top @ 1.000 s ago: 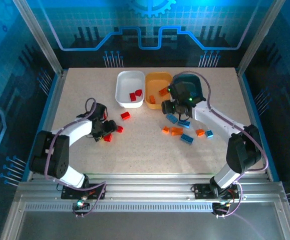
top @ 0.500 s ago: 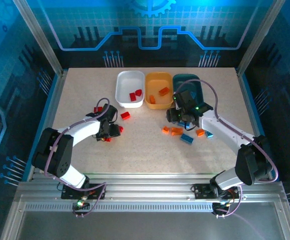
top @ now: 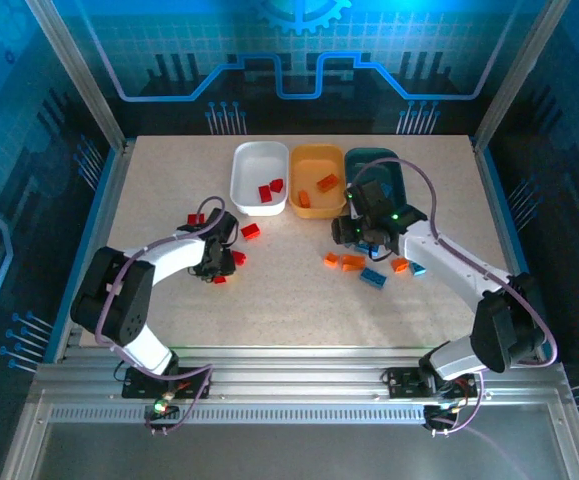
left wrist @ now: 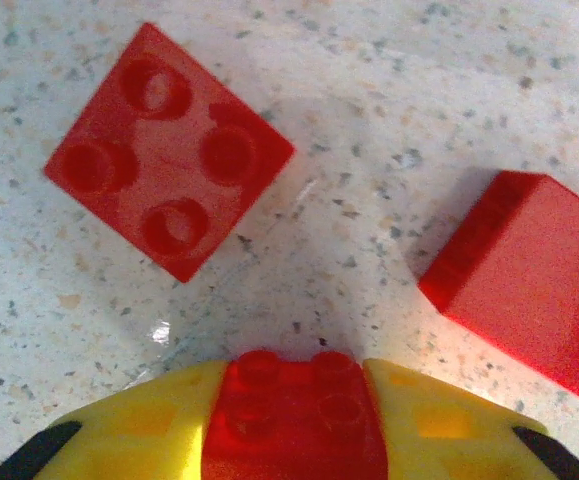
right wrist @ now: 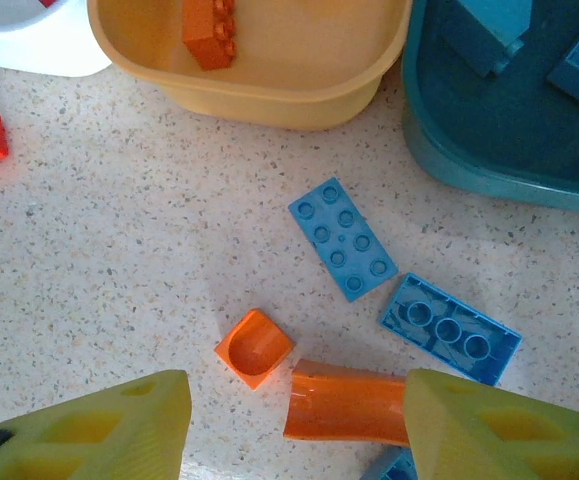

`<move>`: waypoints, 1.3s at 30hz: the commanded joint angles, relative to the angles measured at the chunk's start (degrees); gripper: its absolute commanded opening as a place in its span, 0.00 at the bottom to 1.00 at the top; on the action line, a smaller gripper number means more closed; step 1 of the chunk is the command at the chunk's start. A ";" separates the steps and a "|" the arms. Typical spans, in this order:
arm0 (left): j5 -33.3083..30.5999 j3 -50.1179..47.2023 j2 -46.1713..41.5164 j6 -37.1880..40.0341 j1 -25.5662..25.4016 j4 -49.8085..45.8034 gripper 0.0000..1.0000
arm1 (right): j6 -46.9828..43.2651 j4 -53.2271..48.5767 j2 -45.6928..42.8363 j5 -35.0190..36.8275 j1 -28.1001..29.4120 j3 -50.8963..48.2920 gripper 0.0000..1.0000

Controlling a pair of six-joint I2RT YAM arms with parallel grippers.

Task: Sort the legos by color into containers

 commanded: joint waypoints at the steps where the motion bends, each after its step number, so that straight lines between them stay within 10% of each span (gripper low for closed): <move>1: -0.81 1.55 -4.57 -0.47 -2.02 -3.96 0.28 | 0.05 -0.90 -2.19 0.82 -0.10 -0.40 0.59; 7: -1.17 13.22 -8.30 1.13 -2.66 -8.00 0.26 | 1.46 1.23 -3.16 -0.94 -1.17 -3.12 0.59; 24: 10.35 68.44 35.80 4.83 1.92 -16.39 0.32 | 7.86 -2.57 -12.14 -0.38 -6.79 -17.03 0.71; 39: 16.04 74.30 40.16 4.54 3.14 -17.45 0.58 | 9.78 -5.15 -16.86 -0.46 -14.40 -21.14 0.73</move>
